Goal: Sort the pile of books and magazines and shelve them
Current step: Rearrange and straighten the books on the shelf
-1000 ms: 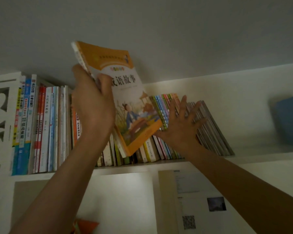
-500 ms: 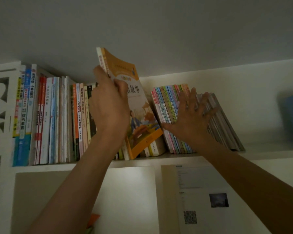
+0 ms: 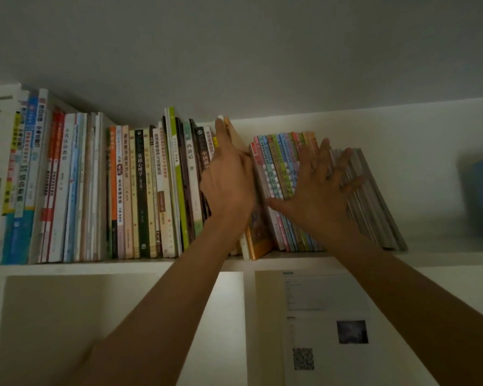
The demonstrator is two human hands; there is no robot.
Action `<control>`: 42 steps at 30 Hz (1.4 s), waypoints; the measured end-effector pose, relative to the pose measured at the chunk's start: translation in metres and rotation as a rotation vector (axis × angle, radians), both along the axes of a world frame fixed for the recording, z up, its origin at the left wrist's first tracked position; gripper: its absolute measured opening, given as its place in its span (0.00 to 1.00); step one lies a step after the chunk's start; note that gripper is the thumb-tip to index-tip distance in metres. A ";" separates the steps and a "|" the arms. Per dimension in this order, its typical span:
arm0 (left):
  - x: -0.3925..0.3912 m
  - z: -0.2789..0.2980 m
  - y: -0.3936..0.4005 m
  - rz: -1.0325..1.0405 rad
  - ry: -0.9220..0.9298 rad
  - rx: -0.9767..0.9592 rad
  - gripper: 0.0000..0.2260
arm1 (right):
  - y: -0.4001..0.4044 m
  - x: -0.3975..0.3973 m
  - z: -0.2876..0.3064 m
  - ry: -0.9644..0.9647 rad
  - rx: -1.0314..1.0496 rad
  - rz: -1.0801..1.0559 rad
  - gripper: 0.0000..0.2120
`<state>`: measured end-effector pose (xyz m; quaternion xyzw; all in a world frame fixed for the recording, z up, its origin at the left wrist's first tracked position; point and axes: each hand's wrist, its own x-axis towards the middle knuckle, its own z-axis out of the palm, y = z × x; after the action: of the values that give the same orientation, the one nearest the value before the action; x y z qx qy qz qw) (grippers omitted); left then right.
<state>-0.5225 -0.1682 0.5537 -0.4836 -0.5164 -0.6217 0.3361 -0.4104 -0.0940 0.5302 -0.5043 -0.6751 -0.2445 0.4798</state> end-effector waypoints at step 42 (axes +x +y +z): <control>-0.047 -0.057 0.029 0.217 0.506 -0.397 0.44 | 0.001 0.048 -0.015 0.164 -0.119 0.140 0.59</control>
<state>-0.5692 -0.1396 0.4969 -0.6208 -0.5759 -0.3300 0.4171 -0.3619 -0.0927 0.5151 -0.5020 -0.6804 -0.1279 0.5184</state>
